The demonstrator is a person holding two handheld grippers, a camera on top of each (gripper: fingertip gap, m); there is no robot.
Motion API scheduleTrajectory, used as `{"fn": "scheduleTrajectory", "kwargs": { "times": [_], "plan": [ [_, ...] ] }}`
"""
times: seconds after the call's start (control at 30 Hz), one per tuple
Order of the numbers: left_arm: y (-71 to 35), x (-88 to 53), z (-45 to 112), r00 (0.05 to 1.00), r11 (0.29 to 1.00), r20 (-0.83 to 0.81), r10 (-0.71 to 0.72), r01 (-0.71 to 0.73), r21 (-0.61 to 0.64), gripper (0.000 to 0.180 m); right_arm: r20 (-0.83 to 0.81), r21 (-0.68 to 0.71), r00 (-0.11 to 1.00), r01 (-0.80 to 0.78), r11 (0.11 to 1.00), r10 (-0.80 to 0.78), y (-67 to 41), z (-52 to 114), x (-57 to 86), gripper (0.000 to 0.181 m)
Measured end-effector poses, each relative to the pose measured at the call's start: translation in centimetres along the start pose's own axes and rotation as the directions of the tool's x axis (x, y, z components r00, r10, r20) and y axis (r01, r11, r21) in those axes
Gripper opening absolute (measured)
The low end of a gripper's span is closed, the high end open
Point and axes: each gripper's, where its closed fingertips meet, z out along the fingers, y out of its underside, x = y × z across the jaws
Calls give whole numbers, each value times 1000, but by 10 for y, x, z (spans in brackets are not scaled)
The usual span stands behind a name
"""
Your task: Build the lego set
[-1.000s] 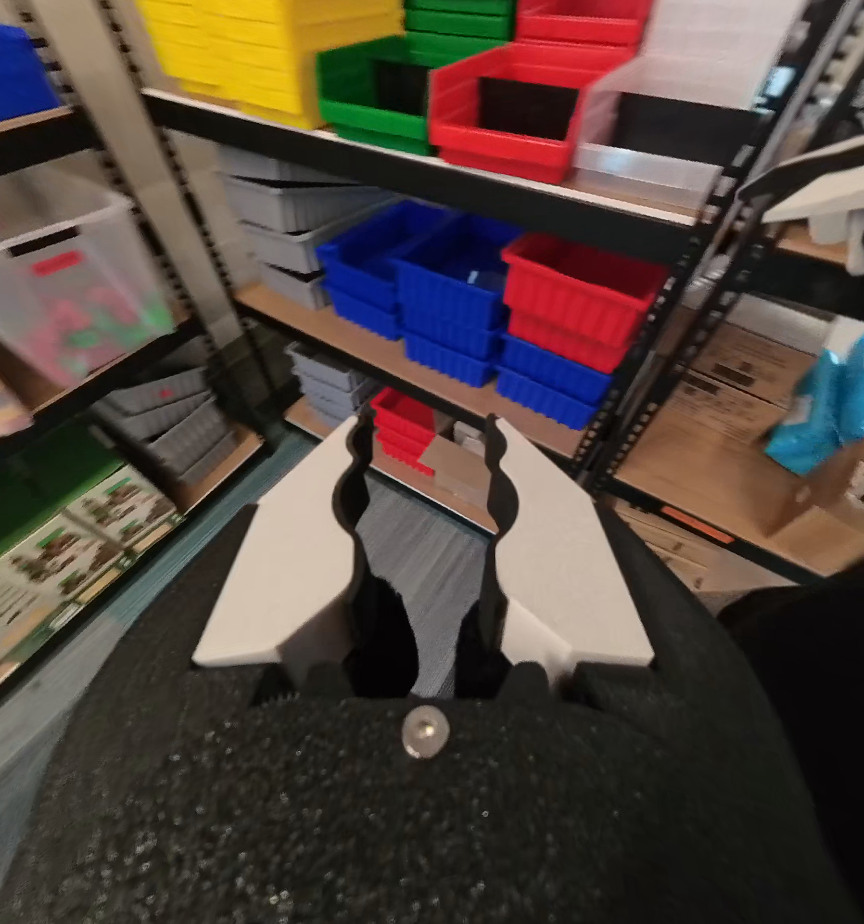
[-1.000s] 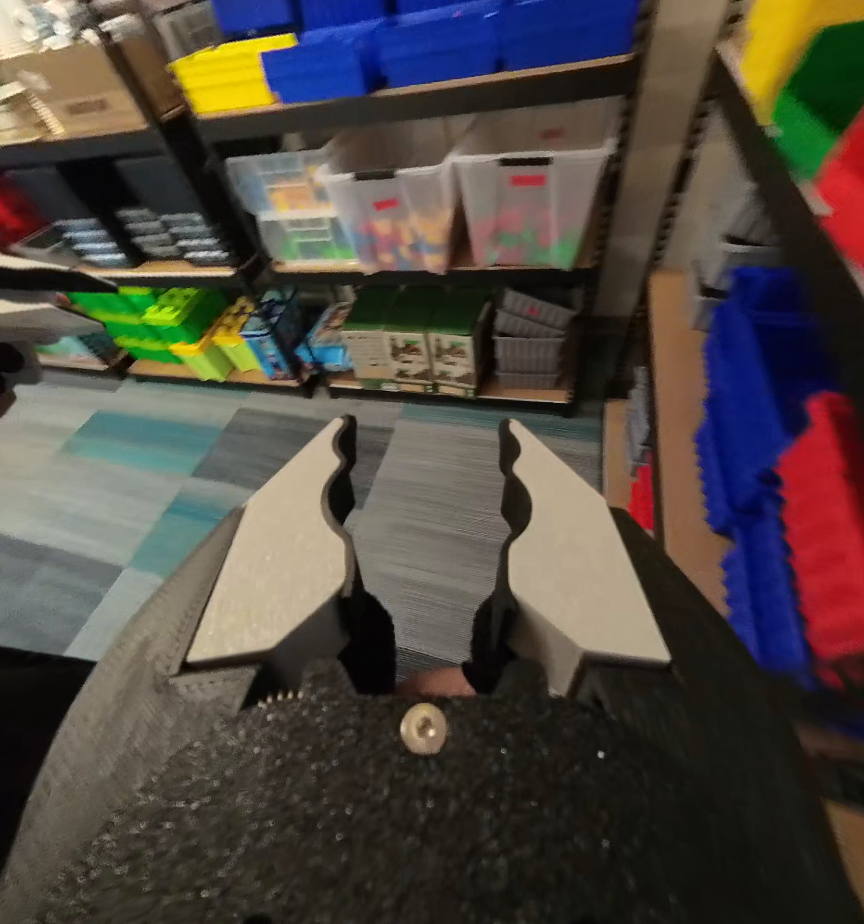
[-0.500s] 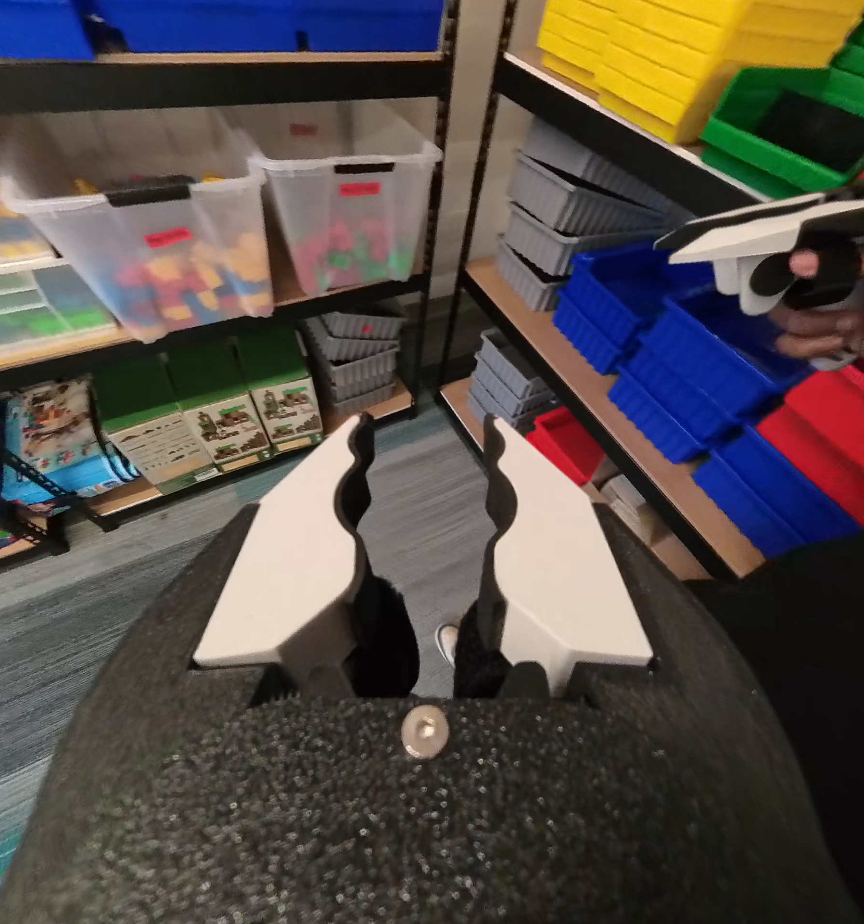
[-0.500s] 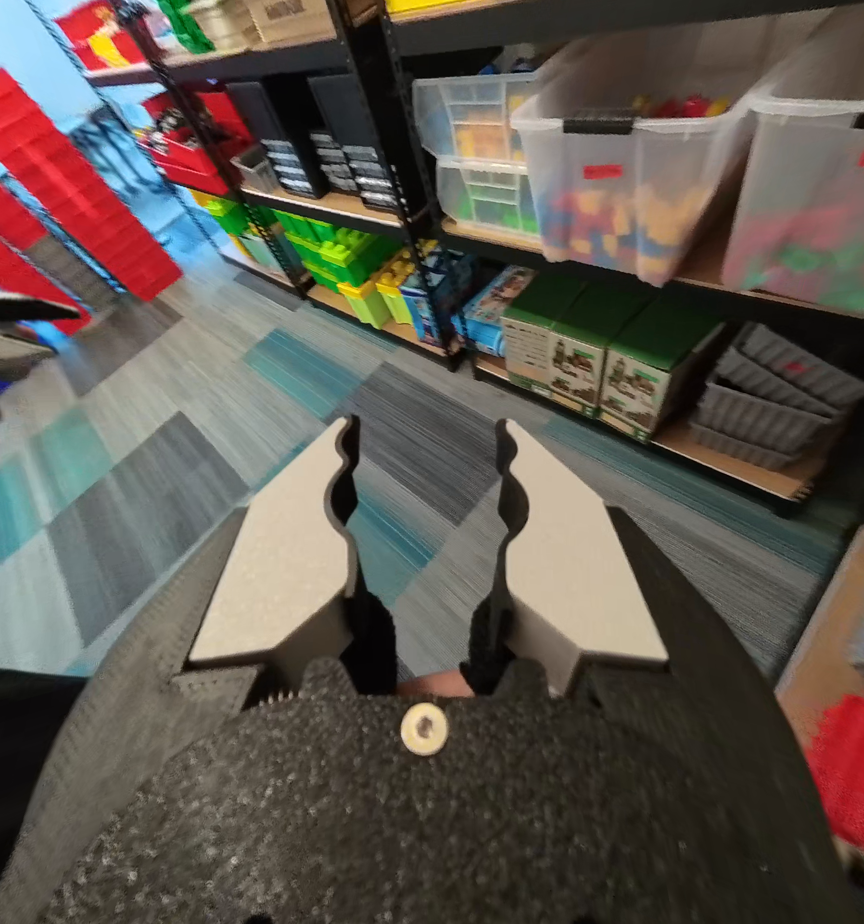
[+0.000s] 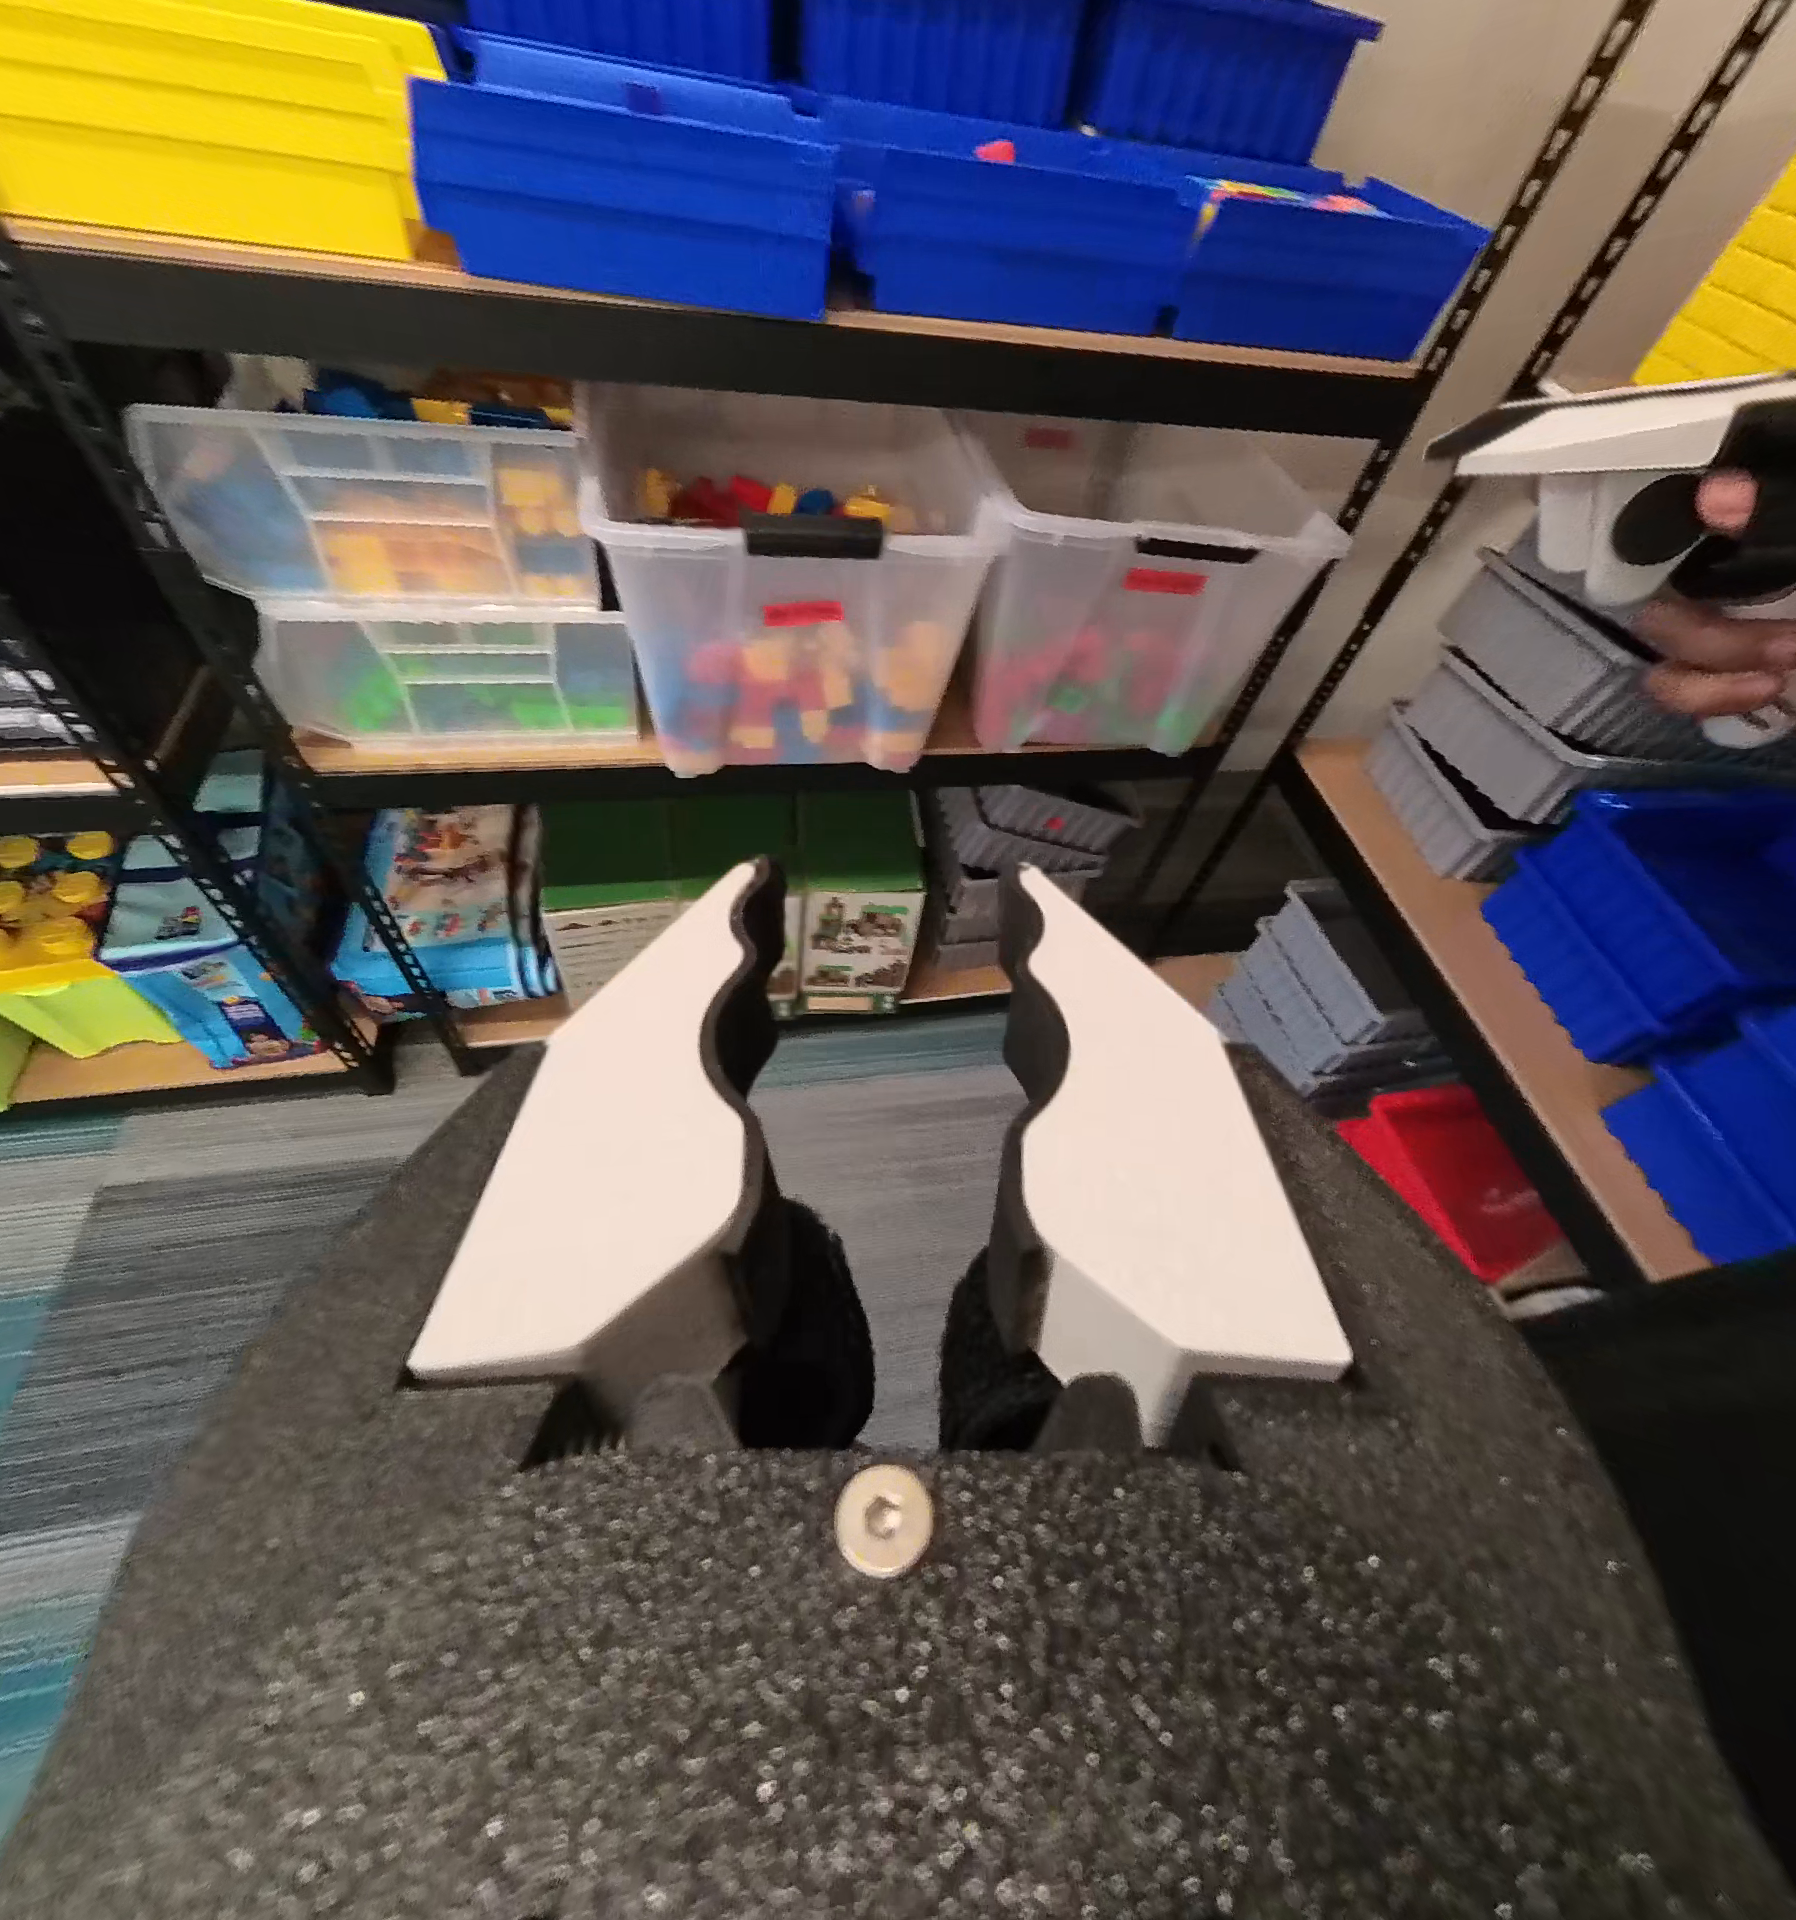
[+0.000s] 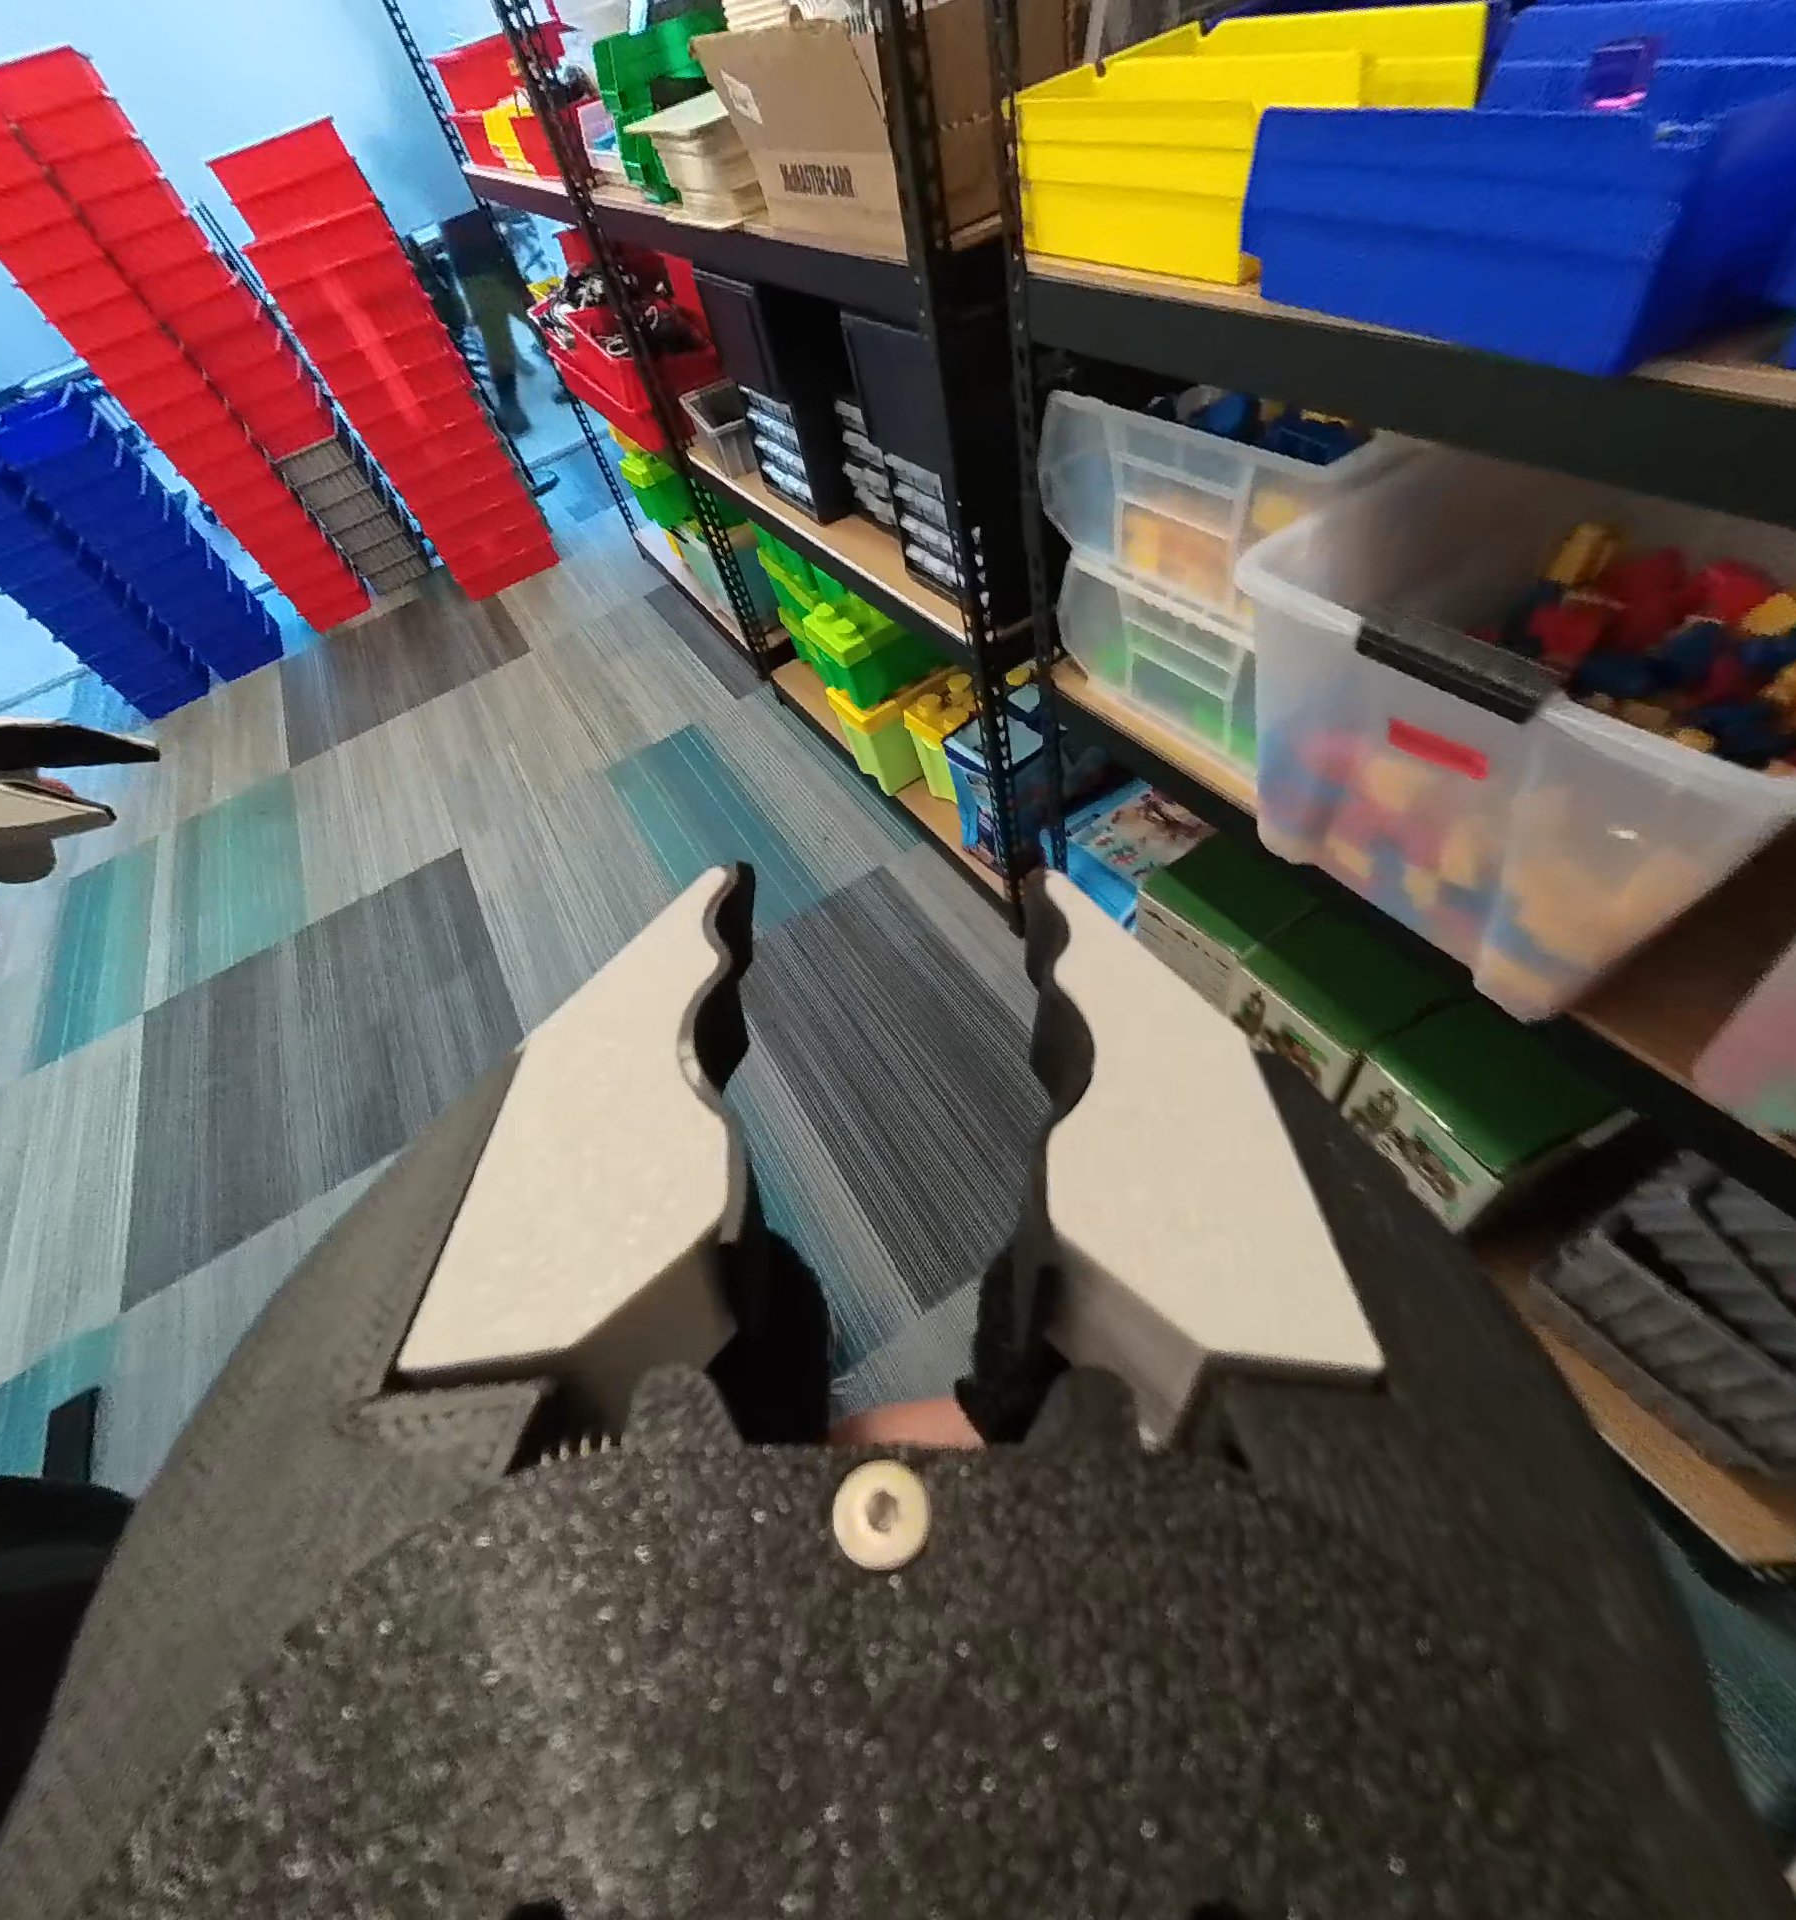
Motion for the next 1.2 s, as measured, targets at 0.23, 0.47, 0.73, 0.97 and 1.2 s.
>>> {"fn": "scheduleTrajectory", "kwargs": {
  "times": [0.23, 0.47, 0.73, 0.97, 1.2],
  "plan": [
    [-26, -146, 0, 997, 999, 66, 39, -41, 30, 39, 69, -12, 998, 15, 1000, -14, -37, 162, -53, 51],
    [-50, -311, -51, 974, 998, 226, 27, -39, 46, 39, 217, -39, 971, 110, 993, -99, -93, 333, -143, 51],
    [-37, -473, -104, 910, 986, 387, -148, 106, 128, 35, 395, -95, 899, 247, 964, -192, -122, 527, -231, 51],
    [-48, -640, -94, 874, 990, 469, -129, 91, 104, 35, 494, -65, 848, 255, 965, -191, -157, 724, -282, 51],
    [-93, -802, -102, 832, 985, 527, -171, 136, 105, 35, 608, -80, 785, 212, 974, -121, -221, 901, -354, 51]
  ]
}}
